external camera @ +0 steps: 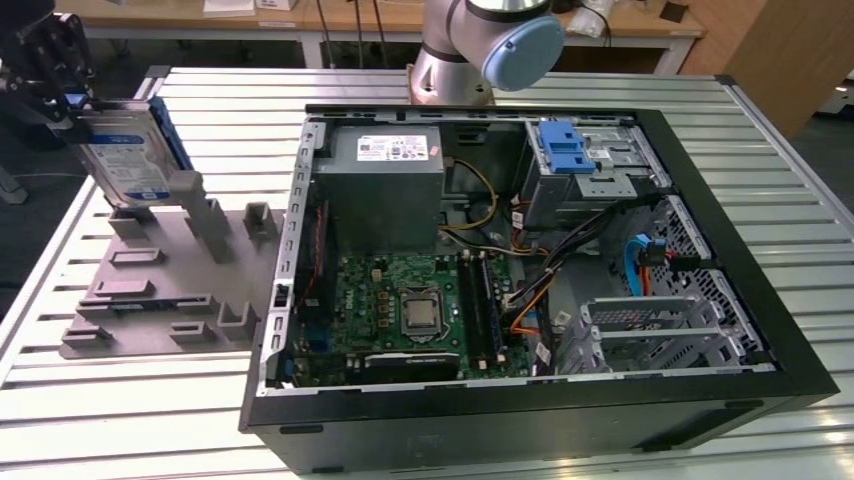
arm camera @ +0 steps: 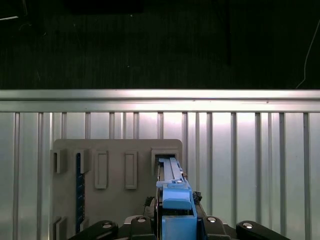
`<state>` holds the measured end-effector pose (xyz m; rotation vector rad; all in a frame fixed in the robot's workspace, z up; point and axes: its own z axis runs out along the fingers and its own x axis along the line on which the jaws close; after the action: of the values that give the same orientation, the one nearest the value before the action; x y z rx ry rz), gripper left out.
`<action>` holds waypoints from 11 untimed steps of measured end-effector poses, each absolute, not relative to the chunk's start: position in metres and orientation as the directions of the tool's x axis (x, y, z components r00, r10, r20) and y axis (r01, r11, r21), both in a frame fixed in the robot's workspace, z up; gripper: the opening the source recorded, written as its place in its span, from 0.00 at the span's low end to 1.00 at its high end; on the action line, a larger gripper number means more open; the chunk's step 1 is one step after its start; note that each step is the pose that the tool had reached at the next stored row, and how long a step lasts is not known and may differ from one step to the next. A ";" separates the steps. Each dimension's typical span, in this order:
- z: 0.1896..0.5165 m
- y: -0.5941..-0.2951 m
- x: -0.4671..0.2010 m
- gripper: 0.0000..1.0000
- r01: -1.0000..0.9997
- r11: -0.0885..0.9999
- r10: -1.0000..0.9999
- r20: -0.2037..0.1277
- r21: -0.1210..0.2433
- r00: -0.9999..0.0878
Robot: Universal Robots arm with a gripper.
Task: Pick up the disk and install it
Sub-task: 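Pick up the disk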
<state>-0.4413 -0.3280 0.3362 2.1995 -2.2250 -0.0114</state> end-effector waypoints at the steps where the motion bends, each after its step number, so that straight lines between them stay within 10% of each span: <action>1: 0.337 -0.328 -0.441 0.36 -1.000 0.012 -1.000 0.004 0.014 -0.012; 11: 0.338 -0.328 -0.441 0.36 -1.000 0.012 -1.000 0.004 0.014 -0.012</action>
<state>-0.4413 -0.3279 0.3380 2.1993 -2.2248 -0.0115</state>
